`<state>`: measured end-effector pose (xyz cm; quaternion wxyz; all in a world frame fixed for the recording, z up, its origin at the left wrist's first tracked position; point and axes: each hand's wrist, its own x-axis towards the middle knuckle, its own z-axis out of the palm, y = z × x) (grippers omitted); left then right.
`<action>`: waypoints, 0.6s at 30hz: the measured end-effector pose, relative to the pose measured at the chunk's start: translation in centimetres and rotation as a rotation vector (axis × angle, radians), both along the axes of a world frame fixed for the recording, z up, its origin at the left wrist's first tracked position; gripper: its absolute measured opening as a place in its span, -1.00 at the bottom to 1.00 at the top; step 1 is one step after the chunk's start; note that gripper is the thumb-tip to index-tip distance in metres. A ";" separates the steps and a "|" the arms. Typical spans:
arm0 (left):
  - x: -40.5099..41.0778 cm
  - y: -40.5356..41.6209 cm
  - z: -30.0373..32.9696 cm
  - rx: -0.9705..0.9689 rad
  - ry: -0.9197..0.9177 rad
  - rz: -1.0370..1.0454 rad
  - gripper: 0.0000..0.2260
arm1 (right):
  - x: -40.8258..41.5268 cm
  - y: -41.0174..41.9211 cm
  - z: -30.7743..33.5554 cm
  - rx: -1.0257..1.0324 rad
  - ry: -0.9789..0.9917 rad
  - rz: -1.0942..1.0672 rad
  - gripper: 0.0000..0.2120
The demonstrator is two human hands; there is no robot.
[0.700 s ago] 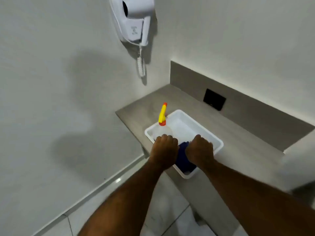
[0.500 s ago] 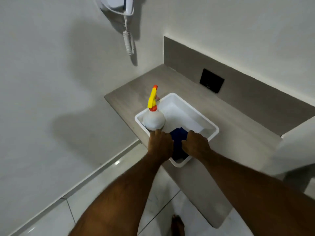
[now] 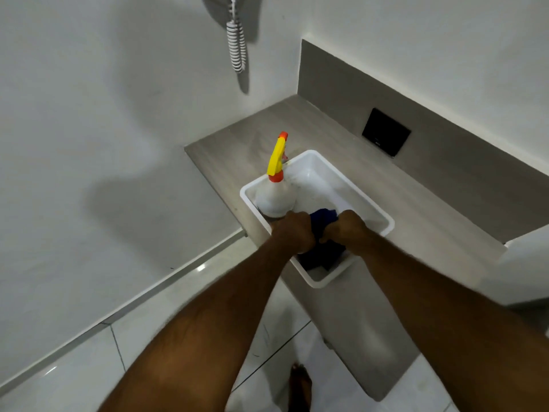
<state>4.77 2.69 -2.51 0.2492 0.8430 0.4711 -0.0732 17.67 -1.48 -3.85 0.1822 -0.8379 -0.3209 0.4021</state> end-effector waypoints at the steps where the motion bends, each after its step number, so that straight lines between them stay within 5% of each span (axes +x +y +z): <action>1: -0.7 -0.1 0.9 -0.054 -0.120 0.042 -0.82 | -0.3 -0.1 0.9 0.034 0.037 -0.070 -0.53; 4: -4.8 -1.1 4.6 -0.168 -0.459 0.113 -0.80 | -1.5 -1.2 4.8 0.197 0.158 -0.102 -0.74; 9: -16.5 -4.4 7.4 -0.466 -0.827 0.192 -0.82 | -9.3 -5.9 9.2 0.336 0.544 0.164 -0.70; 15: -28.6 -5.6 0.4 -0.039 -0.497 0.367 -0.60 | -21.2 -6.8 3.4 0.178 0.720 0.047 -0.66; 18: -34.1 -6.4 -6.4 -0.007 -0.247 0.390 -0.39 | -24.3 -6.7 -2.1 0.077 0.720 -0.068 -0.70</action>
